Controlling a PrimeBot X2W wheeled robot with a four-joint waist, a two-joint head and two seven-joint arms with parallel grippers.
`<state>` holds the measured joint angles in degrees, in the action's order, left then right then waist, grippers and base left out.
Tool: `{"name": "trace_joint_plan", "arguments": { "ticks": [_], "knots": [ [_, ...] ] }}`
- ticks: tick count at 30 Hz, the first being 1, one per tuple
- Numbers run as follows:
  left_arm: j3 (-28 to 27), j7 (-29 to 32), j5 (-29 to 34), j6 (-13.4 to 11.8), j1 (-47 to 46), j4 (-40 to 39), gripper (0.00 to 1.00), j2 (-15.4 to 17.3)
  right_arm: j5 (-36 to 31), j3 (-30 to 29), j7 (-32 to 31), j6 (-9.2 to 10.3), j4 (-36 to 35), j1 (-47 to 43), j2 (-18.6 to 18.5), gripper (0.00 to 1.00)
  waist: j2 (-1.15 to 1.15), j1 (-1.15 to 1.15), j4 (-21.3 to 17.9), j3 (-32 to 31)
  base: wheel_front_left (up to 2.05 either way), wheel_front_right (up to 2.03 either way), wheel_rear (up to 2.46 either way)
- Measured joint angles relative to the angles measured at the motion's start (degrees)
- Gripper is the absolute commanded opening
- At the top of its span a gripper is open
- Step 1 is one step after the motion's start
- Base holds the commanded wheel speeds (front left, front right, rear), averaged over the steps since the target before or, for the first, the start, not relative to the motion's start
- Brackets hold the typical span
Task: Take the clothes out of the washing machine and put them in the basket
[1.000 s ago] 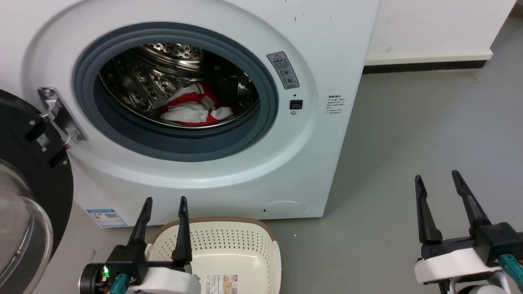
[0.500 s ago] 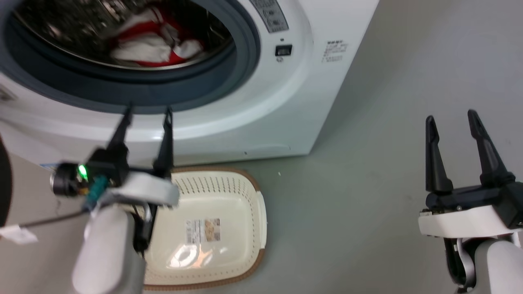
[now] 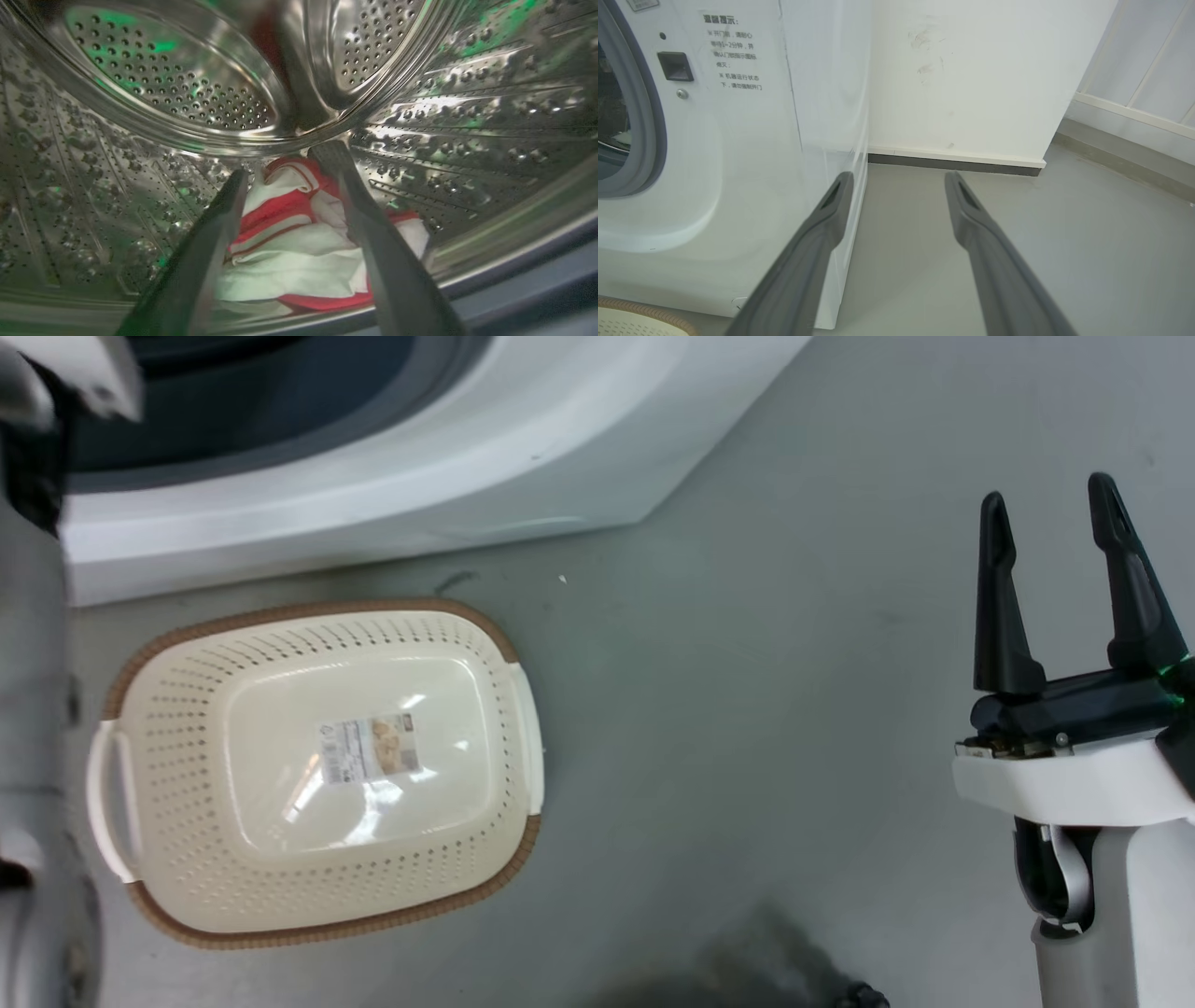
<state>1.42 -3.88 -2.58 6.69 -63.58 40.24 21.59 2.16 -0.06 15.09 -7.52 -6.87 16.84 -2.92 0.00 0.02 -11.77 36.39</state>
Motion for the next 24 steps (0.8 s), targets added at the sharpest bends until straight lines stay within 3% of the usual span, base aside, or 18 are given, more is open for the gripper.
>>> {"name": "trace_joint_plan", "arguments": {
  "ticks": [6,14,19,24],
  "knots": [
    [1.75,10.37,0.45,0.40,-13.89,8.06,1.00,4.94,1.40,2.41,-0.01,0.01,-1.13,1.05,-0.01,1.00,0.00,0.00,-2.89,5.40,0.00,0.00,0.00],
    [8.73,24.83,-1.47,0.73,-26.60,13.63,1.00,9.45,2.85,7.13,-0.01,0.00,-2.12,1.94,-0.02,1.00,0.00,0.00,-6.96,10.40,0.00,0.00,0.00],
    [11.25,30.50,-2.14,0.73,-31.26,15.23,1.00,12.83,3.96,8.78,0.00,0.01,-2.68,1.99,-0.01,1.00,0.00,-0.01,-9.15,12.75,0.00,0.00,0.00],
    [12.79,32.04,-2.49,0.73,-32.36,16.00,1.00,14.59,4.97,9.20,0.00,0.01,-2.72,1.99,-0.01,1.00,0.00,-0.01,-10.59,14.45,0.00,0.00,0.00]
  ]
}}
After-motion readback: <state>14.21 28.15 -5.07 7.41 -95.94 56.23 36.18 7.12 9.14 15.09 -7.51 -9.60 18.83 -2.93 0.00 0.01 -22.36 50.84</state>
